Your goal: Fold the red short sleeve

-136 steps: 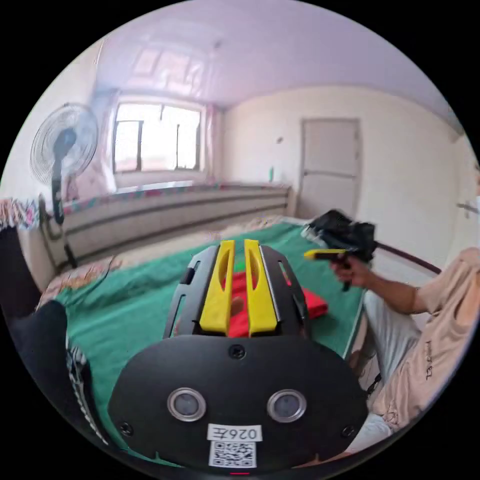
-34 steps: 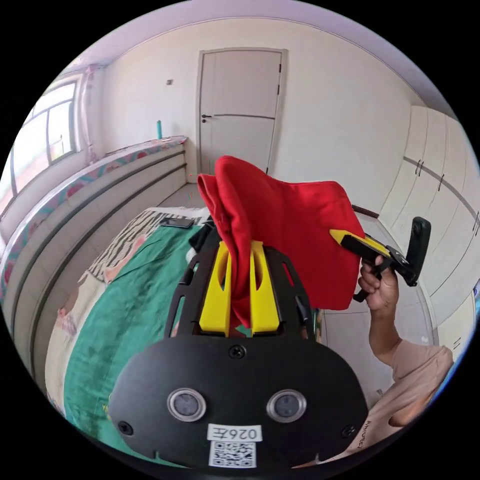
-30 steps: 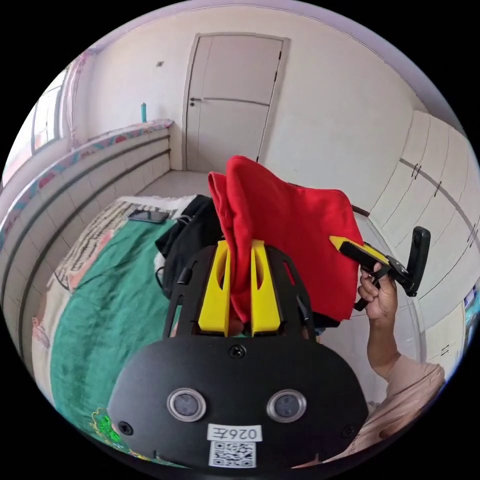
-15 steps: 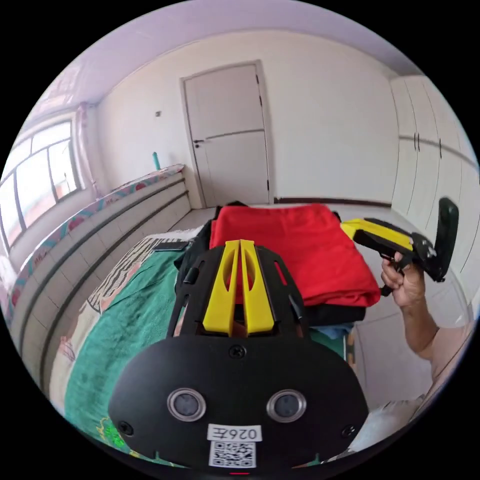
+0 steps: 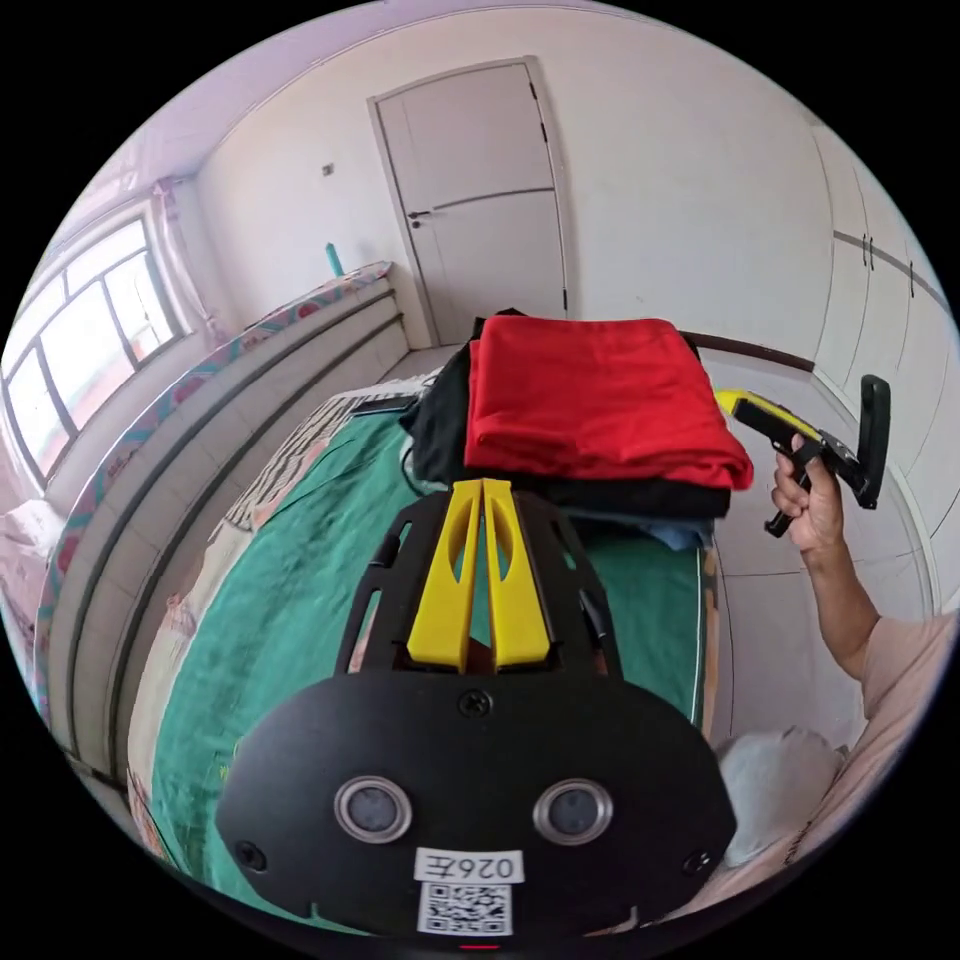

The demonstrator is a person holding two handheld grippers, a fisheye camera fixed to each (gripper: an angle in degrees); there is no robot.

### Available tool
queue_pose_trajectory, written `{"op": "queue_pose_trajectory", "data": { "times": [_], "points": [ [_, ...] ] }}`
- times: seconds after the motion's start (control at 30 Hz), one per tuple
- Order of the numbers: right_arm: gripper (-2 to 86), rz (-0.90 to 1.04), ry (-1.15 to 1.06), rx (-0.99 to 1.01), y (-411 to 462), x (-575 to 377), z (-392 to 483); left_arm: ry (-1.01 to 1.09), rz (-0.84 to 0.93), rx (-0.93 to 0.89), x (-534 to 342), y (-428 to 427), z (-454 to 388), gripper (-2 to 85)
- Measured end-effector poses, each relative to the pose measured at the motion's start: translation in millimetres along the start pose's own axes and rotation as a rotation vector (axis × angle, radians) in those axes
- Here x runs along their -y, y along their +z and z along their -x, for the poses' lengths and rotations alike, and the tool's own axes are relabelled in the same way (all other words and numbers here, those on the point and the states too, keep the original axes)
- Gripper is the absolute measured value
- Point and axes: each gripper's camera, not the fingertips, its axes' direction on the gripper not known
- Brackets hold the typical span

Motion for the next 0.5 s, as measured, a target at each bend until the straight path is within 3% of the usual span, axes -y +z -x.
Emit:
{"op": "queue_pose_trajectory", "data": {
  "times": [0.2, 0.5],
  "points": [
    [-1.0, 0.030, -0.046, 0.245, -33.6, -22.5, 79.1, -0.261, 0.001, 0.354, -198.8, -166.3, 33.9, -0.7],
    [-0.9, 0.248, -0.442, 0.647, -29.4, -6.0, 319.2, -0.769, -0.092, 0.904, -476.3, -411.1, 29.1, -0.9]
  ]
}}
